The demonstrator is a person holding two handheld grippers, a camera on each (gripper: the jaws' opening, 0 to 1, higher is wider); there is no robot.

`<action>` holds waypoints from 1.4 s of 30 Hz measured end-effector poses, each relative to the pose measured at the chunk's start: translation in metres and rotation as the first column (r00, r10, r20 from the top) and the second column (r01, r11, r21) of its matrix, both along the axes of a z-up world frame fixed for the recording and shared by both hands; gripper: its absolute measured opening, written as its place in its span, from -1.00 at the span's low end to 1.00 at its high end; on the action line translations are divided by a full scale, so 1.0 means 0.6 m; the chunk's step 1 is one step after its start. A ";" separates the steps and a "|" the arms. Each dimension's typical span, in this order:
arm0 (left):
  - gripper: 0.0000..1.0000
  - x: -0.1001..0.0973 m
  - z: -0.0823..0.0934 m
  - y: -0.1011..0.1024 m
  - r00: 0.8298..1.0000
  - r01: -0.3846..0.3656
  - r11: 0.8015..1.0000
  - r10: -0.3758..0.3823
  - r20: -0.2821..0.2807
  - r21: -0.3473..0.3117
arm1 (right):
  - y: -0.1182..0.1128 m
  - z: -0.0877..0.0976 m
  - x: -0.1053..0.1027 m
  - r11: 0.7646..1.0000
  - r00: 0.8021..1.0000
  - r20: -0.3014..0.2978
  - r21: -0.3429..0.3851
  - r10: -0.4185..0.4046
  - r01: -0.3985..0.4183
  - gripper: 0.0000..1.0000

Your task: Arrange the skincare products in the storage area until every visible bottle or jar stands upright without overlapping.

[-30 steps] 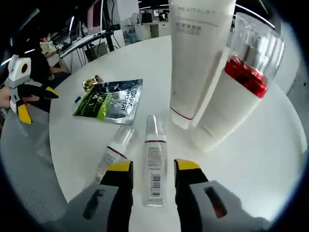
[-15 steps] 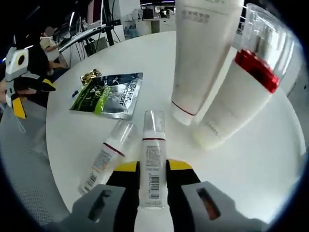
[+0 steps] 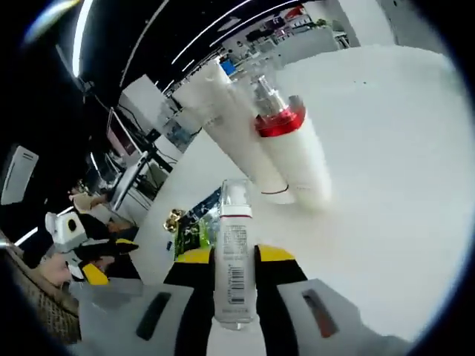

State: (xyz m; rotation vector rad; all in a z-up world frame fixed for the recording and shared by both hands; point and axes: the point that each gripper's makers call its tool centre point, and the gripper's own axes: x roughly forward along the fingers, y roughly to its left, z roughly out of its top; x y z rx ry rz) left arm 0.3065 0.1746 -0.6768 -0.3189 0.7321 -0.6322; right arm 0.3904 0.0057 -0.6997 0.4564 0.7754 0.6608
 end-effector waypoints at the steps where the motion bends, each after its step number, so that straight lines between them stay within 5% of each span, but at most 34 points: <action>1: 0.35 0.000 0.006 -0.005 1.000 0.003 1.000 -0.003 0.002 -0.015 | 0.001 0.008 -0.004 1.000 1.000 0.005 0.026 -0.010 0.010 -0.61; 7: 0.36 -0.002 0.039 -0.027 1.000 0.014 0.993 -0.014 0.003 -0.114 | 0.024 0.049 -0.037 0.981 0.998 0.009 0.184 -0.057 0.055 -0.61; 18: 0.37 -0.003 0.104 -0.055 0.997 0.064 0.976 -0.053 0.055 -0.207 | 0.067 0.118 -0.077 0.942 0.994 0.090 0.333 -0.061 0.027 -0.61; 23: 0.36 -0.003 0.147 -0.079 0.992 0.113 0.945 -0.092 0.081 -0.308 | 0.087 0.155 -0.097 0.912 0.987 0.158 0.409 -0.041 -0.028 -0.61; 30: 0.28 0.002 0.197 -0.110 0.975 0.210 0.916 -0.172 0.140 -0.341 | 0.101 0.199 -0.129 0.845 0.974 0.224 0.525 -0.026 -0.098 -0.61; 38: 0.09 -0.001 0.247 -0.158 0.953 0.303 0.840 -0.254 0.168 -0.450 | 0.110 0.250 -0.165 0.760 0.955 0.295 0.618 0.013 -0.202 -0.61; 42: 0.04 -0.001 0.258 -0.170 0.945 0.327 0.828 -0.274 0.180 -0.456 | 0.108 0.266 -0.173 0.735 0.948 0.317 0.641 0.010 -0.222 -0.61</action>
